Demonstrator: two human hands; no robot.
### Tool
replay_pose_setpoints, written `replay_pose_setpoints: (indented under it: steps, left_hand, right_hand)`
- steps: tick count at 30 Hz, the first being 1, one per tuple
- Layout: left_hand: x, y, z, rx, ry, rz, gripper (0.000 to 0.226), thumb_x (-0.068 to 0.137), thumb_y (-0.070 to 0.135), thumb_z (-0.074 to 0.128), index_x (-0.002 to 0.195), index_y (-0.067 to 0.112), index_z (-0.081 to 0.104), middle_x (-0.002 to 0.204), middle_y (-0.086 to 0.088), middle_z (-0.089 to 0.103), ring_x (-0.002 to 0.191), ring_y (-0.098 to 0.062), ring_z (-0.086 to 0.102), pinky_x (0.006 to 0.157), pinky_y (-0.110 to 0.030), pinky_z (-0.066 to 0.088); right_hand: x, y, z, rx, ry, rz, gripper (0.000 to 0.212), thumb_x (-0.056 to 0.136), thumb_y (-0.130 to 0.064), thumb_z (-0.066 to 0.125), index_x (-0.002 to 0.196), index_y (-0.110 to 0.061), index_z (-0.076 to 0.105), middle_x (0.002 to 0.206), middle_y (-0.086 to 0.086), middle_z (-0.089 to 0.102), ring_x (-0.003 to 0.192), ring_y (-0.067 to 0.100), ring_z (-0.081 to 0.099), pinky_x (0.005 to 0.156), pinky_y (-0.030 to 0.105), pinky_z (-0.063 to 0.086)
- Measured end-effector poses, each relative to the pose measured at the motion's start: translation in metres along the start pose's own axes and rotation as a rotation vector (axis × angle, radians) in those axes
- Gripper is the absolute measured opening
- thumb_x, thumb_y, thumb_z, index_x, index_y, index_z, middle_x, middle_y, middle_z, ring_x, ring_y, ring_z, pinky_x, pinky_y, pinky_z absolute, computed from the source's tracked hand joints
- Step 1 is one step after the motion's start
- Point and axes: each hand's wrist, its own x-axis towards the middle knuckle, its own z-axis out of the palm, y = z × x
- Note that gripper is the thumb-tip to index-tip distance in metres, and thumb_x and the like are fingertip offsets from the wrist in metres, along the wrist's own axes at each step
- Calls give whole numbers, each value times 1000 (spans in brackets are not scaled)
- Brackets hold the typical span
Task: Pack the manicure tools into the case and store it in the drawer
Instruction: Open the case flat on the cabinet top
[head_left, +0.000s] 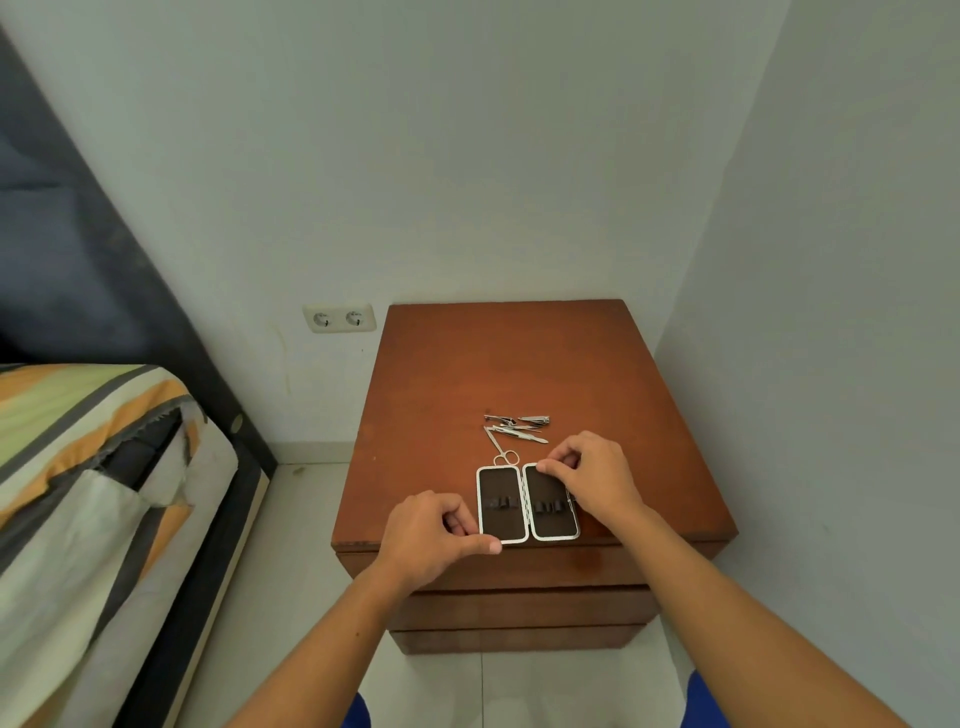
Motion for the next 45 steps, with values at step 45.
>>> replay_pose_setpoints:
  steps: [45]
  left_hand:
    - [47,-22,1,242,203,231,42,96,72,50,129,52,67,110,27,53,107,-4,44,90,-33,37]
  right_hand:
    - [59,-11,-9,121,-18,-76,17,102,-16,62,105,-25,75,97,-4,71,83,10,71,84,26,56]
